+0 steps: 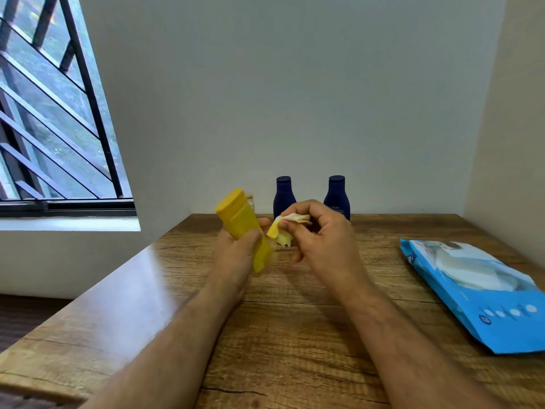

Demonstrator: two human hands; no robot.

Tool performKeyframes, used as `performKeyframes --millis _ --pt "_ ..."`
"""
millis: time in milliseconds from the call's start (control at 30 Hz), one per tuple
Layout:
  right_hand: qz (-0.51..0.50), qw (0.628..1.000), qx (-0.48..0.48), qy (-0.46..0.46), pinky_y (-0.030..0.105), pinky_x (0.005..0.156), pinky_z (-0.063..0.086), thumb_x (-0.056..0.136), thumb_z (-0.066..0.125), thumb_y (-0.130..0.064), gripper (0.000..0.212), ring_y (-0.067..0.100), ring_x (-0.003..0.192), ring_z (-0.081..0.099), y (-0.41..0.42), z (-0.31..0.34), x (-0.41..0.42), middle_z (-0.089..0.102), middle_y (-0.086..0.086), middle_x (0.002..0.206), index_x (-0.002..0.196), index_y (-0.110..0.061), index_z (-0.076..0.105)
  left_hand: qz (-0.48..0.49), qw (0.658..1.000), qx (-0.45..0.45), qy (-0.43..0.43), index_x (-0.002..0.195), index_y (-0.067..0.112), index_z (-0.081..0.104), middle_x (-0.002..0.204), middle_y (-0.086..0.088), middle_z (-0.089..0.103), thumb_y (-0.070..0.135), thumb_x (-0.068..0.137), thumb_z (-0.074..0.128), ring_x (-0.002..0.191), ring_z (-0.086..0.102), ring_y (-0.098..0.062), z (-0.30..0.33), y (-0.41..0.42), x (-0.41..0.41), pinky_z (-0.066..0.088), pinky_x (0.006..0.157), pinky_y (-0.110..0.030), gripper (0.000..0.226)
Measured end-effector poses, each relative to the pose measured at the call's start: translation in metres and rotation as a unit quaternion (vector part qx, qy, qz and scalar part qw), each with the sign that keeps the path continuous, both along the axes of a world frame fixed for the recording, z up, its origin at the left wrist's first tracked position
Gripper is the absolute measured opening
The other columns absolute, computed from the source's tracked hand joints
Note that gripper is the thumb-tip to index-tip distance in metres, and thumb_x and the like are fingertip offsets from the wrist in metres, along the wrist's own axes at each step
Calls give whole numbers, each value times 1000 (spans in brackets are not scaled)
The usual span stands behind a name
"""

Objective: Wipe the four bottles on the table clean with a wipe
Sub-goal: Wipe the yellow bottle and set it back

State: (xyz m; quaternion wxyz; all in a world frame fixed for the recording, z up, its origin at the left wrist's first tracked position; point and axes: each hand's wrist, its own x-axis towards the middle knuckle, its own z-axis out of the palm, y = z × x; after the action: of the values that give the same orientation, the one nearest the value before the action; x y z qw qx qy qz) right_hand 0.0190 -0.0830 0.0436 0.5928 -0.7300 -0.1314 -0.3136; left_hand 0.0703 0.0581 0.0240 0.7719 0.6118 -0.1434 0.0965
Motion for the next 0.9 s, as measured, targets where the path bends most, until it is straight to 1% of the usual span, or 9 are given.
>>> performKeyframes --millis 33,100,167,300,400,500,633,833,900 --pt "6 1000 -1 5 31 55 58 89 72 -15 14 15 71 67 0 0 0 70 -10 87 93 -28 72 18 999 41 -23 101 13 70 99 -15 73 16 83 70 97 69 -35 -2 2 2 55 89 -55 18" --pt "6 1000 -11 6 28 56 57 89 71 -12 17 12 74 67 2 -2 -1 71 -11 91 94 -28 74 85 981 159 -77 101 20 64 95 -4 71 13 84 72 91 68 -20 -5 5 5 57 78 -42 20" --pt "7 1000 -2 1 24 56 54 90 71 -12 15 10 72 66 3 -1 -2 71 -10 92 95 -26 74 156 935 292 -123 104 30 58 95 7 66 5 87 65 88 62 -12 -7 5 7 52 73 -32 31" --pt "45 999 21 15 26 50 56 89 71 -12 12 15 57 66 2 1 -7 71 -7 89 96 -22 74 225 867 418 -150 115 39 60 101 7 64 6 82 64 98 56 -17 -11 6 11 52 86 -46 46" --pt "52 997 -39 44 27 50 56 87 74 -16 12 14 57 66 6 0 -8 71 -7 88 94 -27 73 223 867 413 -168 112 37 63 98 10 64 20 87 67 95 54 -16 -8 6 8 50 86 -45 30" --pt "-10 998 -36 51 19 47 51 89 72 -24 14 8 51 64 5 -1 -4 69 -4 93 102 -24 71 229 867 404 -181 111 31 65 94 13 58 3 83 65 95 51 -14 -6 6 4 44 89 -41 40" --pt "-26 998 -18 59 21 47 52 90 71 -24 17 10 48 63 -2 0 -4 70 1 93 106 -18 71 227 859 416 -195 111 30 66 94 15 57 -3 80 64 93 50 -12 -6 5 2 44 89 -43 46" --pt "33 993 -82 80 22 47 54 86 75 -23 13 13 52 66 5 0 -11 70 -3 92 100 -21 73 250 864 392 -193 114 30 64 96 17 54 23 85 75 92 46 -10 -9 9 5 41 88 -38 32" --pt "24 994 -69 78 21 47 53 87 74 -24 16 11 50 65 4 0 -11 71 -2 90 102 -19 74 275 847 408 -202 115 29 63 100 13 58 16 81 75 96 50 -15 -9 10 6 39 89 -38 39"
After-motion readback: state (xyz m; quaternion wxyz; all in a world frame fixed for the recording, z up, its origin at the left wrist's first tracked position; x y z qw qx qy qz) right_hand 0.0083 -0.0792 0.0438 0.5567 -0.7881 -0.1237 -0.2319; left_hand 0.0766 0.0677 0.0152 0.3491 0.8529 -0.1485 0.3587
